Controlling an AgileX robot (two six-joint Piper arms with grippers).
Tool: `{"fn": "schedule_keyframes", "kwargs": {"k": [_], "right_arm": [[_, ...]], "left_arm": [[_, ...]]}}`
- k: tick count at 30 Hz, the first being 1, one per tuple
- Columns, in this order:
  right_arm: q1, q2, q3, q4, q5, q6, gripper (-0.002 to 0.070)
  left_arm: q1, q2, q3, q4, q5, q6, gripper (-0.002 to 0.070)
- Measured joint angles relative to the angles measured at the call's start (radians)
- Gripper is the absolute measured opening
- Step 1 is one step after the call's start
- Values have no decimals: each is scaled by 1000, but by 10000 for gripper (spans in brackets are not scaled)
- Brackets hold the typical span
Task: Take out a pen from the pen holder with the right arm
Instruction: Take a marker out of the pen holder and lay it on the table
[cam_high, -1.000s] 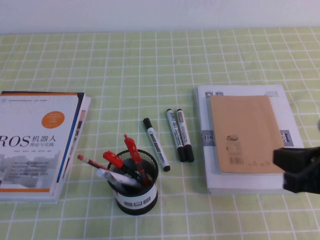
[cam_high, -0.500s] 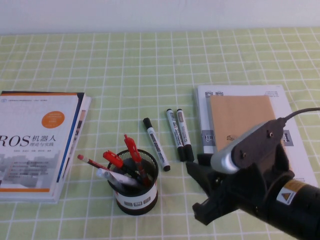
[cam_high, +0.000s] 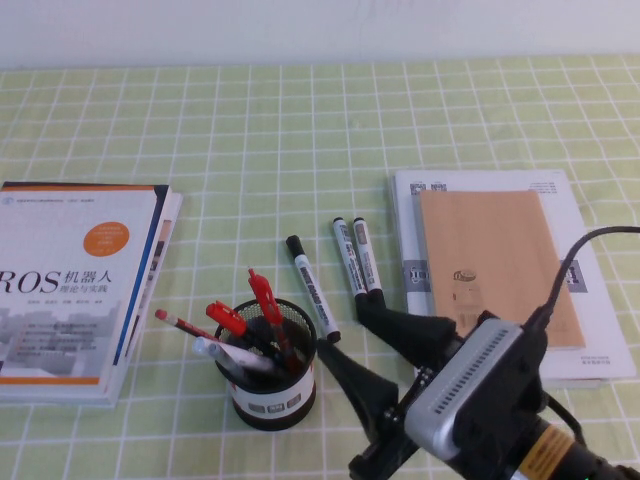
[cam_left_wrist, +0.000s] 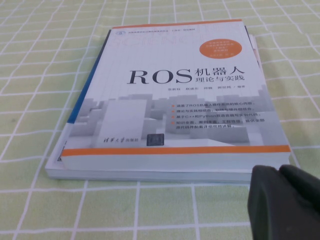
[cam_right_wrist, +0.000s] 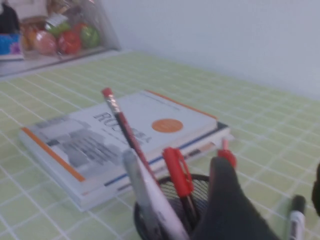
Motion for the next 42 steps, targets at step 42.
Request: {"fn": "schedule_keyframes", "kwargs": {"k": [42], "right_arm": [[40, 367, -274, -46, -27, 116, 428]], "left_arm": [[0, 0, 0, 0, 0, 0, -6]]}}
